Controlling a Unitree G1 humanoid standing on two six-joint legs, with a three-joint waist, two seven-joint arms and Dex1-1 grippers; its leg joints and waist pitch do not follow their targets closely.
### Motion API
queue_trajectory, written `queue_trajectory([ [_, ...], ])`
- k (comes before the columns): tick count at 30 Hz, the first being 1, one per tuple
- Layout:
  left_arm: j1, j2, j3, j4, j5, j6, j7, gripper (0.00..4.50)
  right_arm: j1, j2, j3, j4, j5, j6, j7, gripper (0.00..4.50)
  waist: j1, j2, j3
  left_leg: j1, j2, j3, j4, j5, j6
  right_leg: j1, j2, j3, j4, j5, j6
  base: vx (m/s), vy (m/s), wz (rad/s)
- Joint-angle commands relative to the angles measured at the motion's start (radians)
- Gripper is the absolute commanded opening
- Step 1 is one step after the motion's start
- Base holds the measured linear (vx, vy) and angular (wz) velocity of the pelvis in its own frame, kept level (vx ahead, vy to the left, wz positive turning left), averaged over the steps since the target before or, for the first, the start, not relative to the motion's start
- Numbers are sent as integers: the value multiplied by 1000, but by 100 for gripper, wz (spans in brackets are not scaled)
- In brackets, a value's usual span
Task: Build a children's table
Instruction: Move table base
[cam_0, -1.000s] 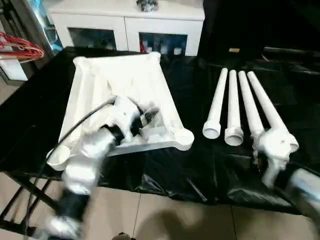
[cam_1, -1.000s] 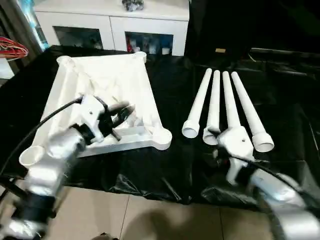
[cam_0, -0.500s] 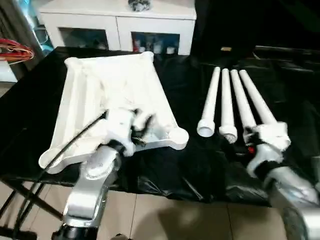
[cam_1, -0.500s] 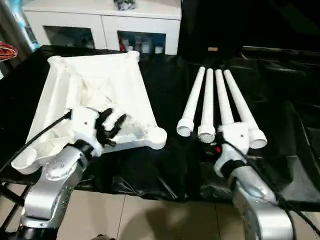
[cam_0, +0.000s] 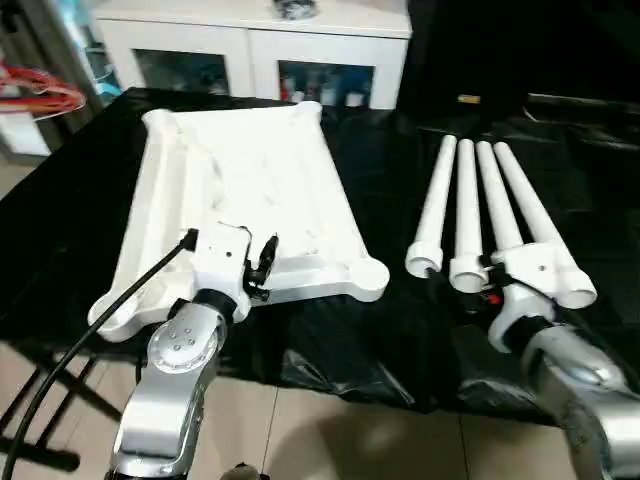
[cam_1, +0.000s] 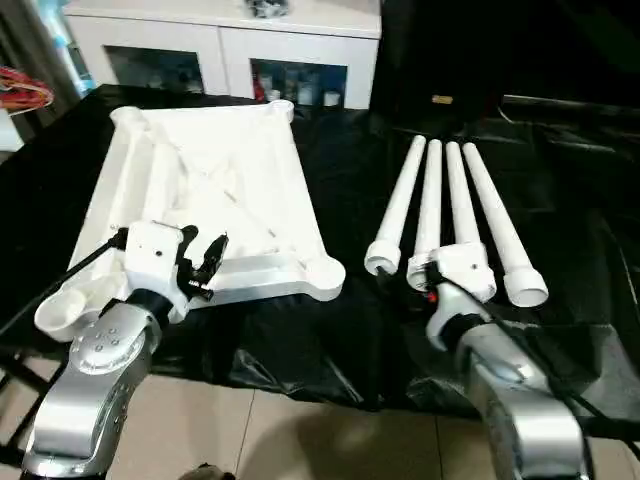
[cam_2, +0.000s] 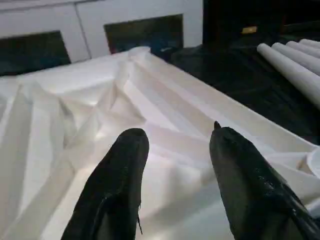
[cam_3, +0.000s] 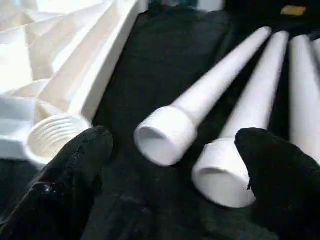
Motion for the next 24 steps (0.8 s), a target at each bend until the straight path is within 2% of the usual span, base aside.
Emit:
queue_trajectory([
  [1,-13,4,-10,28,-4,-13,-13,234,28,-15,-23,-29,-5,22,-9,450,-8,26,-51,21,1,-9,-77,-305,-52,23,-29,9,-82,-224,-69,0,0,0],
  [2,-28,-1,-10,27,-27,21,-31,234,63,-32,-43,-88,19,48,10,450,-13,15,-49,21,1,-5,-76,-311,-48,22,-26,10,-89,-220,-66,0,0,0],
  [3,-28,-1,-10,27,-27,21,-31,234,63,-32,-43,-88,19,48,10,450,-13,9,-52,20,0,-6,-73,-301,-46,27,-27,10,-84,-203,-68,0,0,0],
  [5,-31,-6,-12,20,-36,35,-37,234,77,-41,-53,-107,29,56,19,450,-12,9,-56,12,-3,-5,-69,-258,-27,34,-31,10,-79,-172,-84,0,0,0],
  [6,-28,-2,-14,20,-54,48,-60,234,102,-70,-62,-132,32,88,36,450,-19,5,-54,12,-3,-3,-69,-258,-23,32,-30,10,-83,-190,-89,0,0,0],
  [7,-14,12,-20,23,-49,49,-72,234,108,-84,-61,-133,27,109,41,450,-23,-11,-52,13,-2,0,-68,-265,-16,33,-29,10,-88,-226,-84,0,0,0],
  [8,-9,16,-23,23,-47,46,-74,234,110,-88,-61,-131,28,115,43,450,-23,-4,-51,13,-3,-3,-70,-267,-15,33,-31,10,-85,-247,-84,0,0,0],
  [9,10,26,-34,23,-35,34,-77,234,117,-100,-67,-121,32,129,52,450,-31,-14,-51,12,-3,-1,-69,-272,-7,30,-32,10,-90,-286,-76,0,0,0],
  [10,10,26,-34,23,-35,34,-77,234,117,-100,-67,-121,32,129,52,450,-34,-5,-49,13,-2,-2,-71,-285,-7,27,-33,10,-95,-324,-70,0,0,0],
  [11,30,30,-45,10,-48,23,-95,234,112,-113,-62,-96,14,121,47,450,-38,-15,-47,13,-1,-1,-70,-296,-6,24,-32,9,-99,-344,-65,0,0,0],
  [13,51,38,-60,-5,-52,18,-112,234,105,-116,-64,-84,19,123,45,450,-43,-26,-48,14,-1,-1,-70,-309,-3,20,-32,8,-101,-383,-55,0,0,0],
  [16,67,52,-80,-28,-48,23,-127,234,89,-110,-70,-78,31,138,46,450,-43,-15,-47,17,3,-5,-73,-321,-10,17,-31,8,-99,-367,-58,0,0,0],
  [17,62,56,-83,-24,-44,28,-124,234,82,-112,-64,-69,25,142,43,450,-43,-15,-47,15,2,-6,-74,-321,-11,18,-30,8,-98,-358,-59,0,0,0],
  [19,57,59,-88,-15,-36,26,-120,234,81,-115,-58,-61,22,145,48,450,-41,-21,-47,16,1,-3,-72,-313,-8,19,-31,9,-96,-340,-62,0,0,0],
  [21,52,69,-97,-5,-27,21,-126,234,85,-112,-55,-52,14,138,43,450,-40,-21,-47,15,1,-3,-71,-307,-8,19,-31,9,-96,-336,-64,0,0,0],
  [24,61,82,-113,-23,-44,23,-166,234,81,-116,-62,-56,29,150,51,450,-37,-28,-50,14,2,-1,-71,-273,-4,23,-31,9,-90,-291,-73,0,0,0],
])
